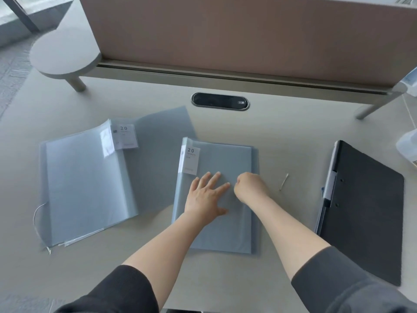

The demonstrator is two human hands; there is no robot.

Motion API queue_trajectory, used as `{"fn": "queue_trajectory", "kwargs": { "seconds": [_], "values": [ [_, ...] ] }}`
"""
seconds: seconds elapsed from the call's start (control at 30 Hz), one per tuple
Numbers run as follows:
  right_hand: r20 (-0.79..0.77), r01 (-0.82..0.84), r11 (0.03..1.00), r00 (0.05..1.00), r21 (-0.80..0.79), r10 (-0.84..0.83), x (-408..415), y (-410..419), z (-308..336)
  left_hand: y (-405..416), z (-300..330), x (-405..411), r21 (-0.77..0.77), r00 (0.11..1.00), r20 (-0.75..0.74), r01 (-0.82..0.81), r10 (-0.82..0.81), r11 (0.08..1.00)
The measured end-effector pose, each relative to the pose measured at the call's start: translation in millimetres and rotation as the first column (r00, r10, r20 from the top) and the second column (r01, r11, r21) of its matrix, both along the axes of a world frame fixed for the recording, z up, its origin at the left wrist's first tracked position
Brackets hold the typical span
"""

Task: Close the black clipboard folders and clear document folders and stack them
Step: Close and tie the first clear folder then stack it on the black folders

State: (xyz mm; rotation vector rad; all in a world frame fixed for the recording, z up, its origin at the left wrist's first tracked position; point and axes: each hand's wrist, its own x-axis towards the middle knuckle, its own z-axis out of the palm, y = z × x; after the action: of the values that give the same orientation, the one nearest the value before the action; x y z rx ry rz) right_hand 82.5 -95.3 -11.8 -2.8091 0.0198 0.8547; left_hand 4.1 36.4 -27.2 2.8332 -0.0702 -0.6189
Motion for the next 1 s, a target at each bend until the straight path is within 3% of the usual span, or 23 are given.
{"fn": "queue_trajectory", "kwargs": {
  "seconds": [0.13, 0.3, 0.6, 1.0],
  "values": [
    [-0.009, -0.094, 0.995, 0.995, 0.035, 0.095, -16.3, 1.4, -1.8, 1.0, -0.6, -0.4, -0.005, 1.0, 0.001, 0.001, -0.001, 1.0],
    [0.004, -0.073, 0.995, 0.997, 0.071, 0.073, -34.2, -12.3, -3.1, 1.0, -0.4, -1.0, 0.009, 1.0, -0.001, -0.002, 0.002, 1.0],
    [-0.134, 0.216, 0.968, 0.971, 0.128, -0.199, -29.7, -61.8, -5.0, -0.2, 1.6, -0.3, 0.02, 1.0, -0.003, -0.011, 0.011, 1.0],
    [-0.051, 0.044, 0.994, 0.998, 0.102, -0.039, 18.5, -25.7, -3.1, -1.5, 0.2, 0.5, 0.024, 1.0, -0.024, -0.006, 0.007, 1.0]
  ]
}}
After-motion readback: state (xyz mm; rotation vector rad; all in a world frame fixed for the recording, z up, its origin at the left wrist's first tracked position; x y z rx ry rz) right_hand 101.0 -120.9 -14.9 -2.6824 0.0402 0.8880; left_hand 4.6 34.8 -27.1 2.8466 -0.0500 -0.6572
